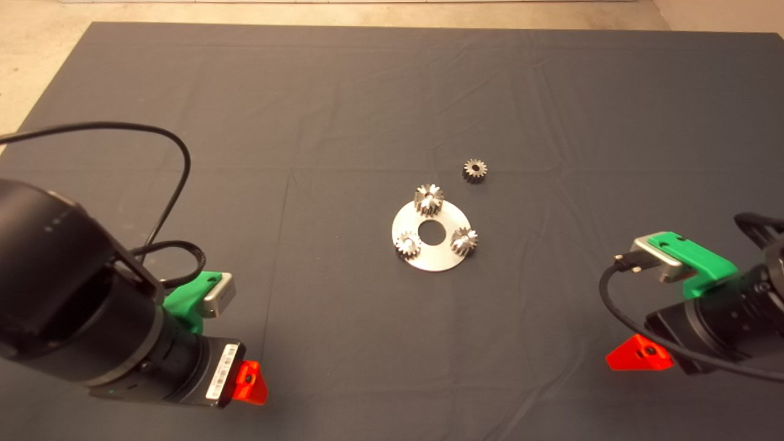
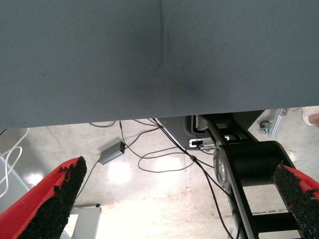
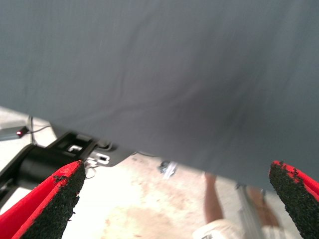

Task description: Remove an incorrectly installed larger gear and replace it with the correct smaller gear

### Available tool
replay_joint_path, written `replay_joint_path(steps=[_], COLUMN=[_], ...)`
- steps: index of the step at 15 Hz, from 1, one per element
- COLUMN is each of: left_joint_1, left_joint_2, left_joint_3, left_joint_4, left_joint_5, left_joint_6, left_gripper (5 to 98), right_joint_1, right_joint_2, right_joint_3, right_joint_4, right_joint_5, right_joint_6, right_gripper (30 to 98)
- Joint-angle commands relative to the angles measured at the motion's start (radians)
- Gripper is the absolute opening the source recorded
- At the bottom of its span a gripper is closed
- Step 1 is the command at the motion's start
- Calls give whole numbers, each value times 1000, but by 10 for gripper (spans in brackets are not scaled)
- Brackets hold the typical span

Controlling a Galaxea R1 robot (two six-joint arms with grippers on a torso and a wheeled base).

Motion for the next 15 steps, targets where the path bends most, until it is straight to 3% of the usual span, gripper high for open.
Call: replay_joint_path(steps=[1,3,4,5,6,9,15], left_joint_1=[-7,-7,-7,-7,-7,-7,-7], left_joint_2=[-13,-11,-11,-11,-11,-13,-9], left_joint_3=[10,10,10,12,12,12,12], left_joint_4=[-8,-8,-8,-8,-8,-8,-8], left_joint_5=[5,2,2,2,2,3,5], left_joint_6=[-6,-4,-1,-1,-1,-2,-1], left_gripper=[976,976,976,976,976,976,976], right_joint_1=[16,16,16,16,16,16,7], right_joint_2=[88,149,160,188,217,317,408], right_joint_3=[-162,-249,-286,-338,-368,-425,-493], right_joint_4=[-63,-69,-75,-86,-92,-146,-224], right_joint_5=[-125,-125,-111,-65,-44,-44,-40], right_joint_6=[-169,-254,-278,-305,-335,-374,-394], right_gripper=[978,978,978,978,978,978,978])
